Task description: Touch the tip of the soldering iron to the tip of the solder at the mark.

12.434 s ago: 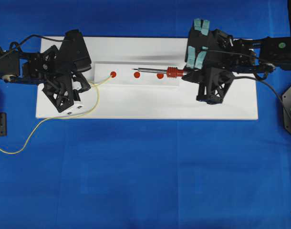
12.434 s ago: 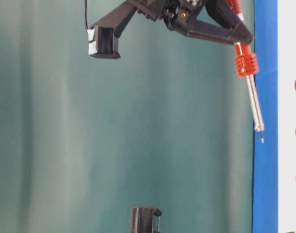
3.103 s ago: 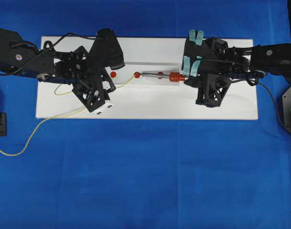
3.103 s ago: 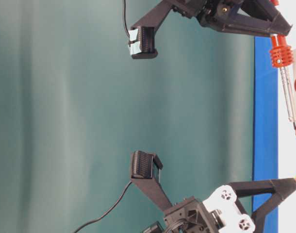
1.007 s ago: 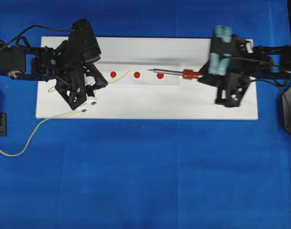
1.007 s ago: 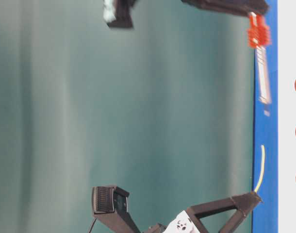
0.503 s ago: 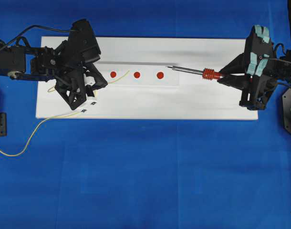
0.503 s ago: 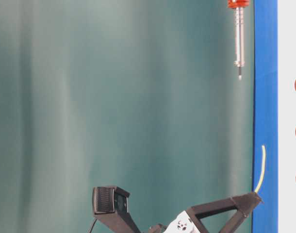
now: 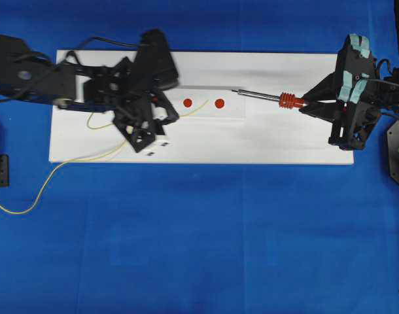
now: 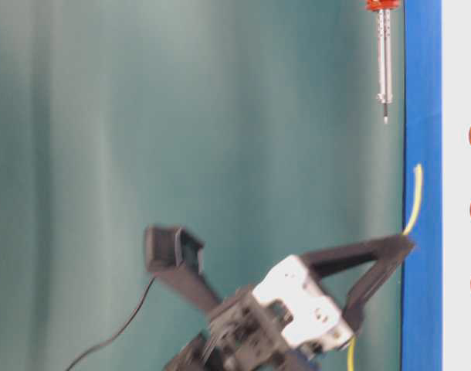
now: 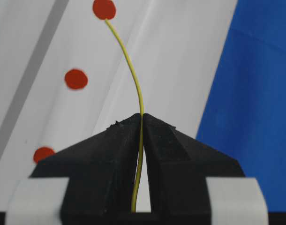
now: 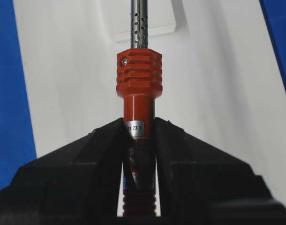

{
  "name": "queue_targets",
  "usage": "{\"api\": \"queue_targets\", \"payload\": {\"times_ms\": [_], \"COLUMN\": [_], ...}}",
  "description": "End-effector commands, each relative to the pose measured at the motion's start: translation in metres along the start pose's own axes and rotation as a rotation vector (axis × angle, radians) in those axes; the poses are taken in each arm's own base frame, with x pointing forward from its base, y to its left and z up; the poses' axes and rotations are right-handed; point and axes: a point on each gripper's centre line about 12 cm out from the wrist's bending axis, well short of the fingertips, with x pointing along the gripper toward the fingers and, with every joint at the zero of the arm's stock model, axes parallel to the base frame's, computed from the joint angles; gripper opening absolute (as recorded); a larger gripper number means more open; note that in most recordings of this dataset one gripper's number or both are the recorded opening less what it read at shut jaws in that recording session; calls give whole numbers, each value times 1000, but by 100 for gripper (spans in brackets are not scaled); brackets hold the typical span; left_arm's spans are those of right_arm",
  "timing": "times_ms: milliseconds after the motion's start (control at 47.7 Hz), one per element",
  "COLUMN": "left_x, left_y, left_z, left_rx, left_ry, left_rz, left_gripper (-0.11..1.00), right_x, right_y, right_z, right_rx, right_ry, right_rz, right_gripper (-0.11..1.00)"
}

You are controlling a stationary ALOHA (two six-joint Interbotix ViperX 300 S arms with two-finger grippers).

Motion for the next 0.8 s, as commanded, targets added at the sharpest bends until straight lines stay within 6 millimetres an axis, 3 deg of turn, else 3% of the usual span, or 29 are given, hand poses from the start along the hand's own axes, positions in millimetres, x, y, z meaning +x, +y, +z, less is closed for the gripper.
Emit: {"api": "queue_targets", "payload": {"times_ms": [0, 273, 587, 776], "left_x": [7, 31, 38, 38], "left_y": [-5, -3, 6, 6], "left_z": [15, 13, 6, 4], "left_rx": [1, -1, -19, -18], "left_ry": [-22, 11, 31, 39], "left_rz": [-8, 5, 23, 25], "left_gripper": [2, 2, 2, 2], "right_x": [-2, -1, 2, 14], "right_y": [0, -1, -1, -1], "right_z": [4, 1, -1, 0], "right_rx": [-1, 3, 3, 4], "right_ry": [-17, -10, 2, 37], "right_rz": [0, -3, -4, -10], "right_gripper": [6, 7, 6, 6]}}
